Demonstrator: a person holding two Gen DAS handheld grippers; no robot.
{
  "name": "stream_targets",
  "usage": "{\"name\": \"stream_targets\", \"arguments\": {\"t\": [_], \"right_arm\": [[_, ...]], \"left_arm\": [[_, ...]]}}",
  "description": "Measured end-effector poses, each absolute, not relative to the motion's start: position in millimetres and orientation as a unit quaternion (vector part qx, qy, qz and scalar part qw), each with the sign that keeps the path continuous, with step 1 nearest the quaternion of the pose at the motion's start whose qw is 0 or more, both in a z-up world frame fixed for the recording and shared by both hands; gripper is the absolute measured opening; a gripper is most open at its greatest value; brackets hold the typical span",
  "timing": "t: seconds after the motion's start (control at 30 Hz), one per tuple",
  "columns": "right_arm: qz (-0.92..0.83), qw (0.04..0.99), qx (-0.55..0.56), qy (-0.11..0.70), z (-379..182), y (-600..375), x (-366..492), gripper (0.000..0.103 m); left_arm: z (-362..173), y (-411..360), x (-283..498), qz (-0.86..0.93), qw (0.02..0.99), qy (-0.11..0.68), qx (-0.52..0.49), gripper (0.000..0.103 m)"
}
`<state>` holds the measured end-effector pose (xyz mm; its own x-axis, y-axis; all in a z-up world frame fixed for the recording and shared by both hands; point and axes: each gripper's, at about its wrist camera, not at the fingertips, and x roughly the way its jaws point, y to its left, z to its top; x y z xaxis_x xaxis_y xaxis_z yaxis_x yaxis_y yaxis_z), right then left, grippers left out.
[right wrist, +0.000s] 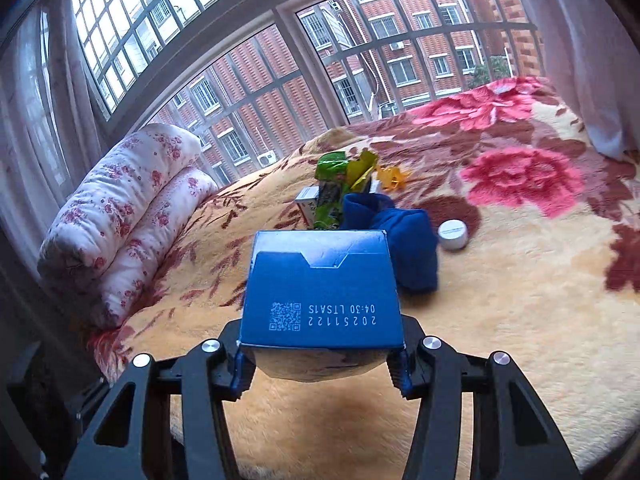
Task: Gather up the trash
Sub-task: 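Grasp the green snack bag with the left tool while right holds the blue box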
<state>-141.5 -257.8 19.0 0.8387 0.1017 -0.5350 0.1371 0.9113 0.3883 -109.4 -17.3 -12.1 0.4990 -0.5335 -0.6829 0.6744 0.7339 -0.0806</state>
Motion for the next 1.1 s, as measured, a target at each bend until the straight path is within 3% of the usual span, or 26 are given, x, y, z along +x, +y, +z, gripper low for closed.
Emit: {"name": "stream_targets", "arguments": {"t": [0.47, 1.1], "right_arm": [[-0.019, 0.934, 0.233, 0.271, 1, -280, -194, 0.053], [-0.03, 0.923, 0.26, 0.281, -20, -304, -190, 0.053]], "left_arm": [[-10, -152, 29, -0.419, 0.827, 0.321, 0.193, 0.083], [-20, -180, 70, -0.405, 0.835, 0.305, 0.214, 0.083]]}}
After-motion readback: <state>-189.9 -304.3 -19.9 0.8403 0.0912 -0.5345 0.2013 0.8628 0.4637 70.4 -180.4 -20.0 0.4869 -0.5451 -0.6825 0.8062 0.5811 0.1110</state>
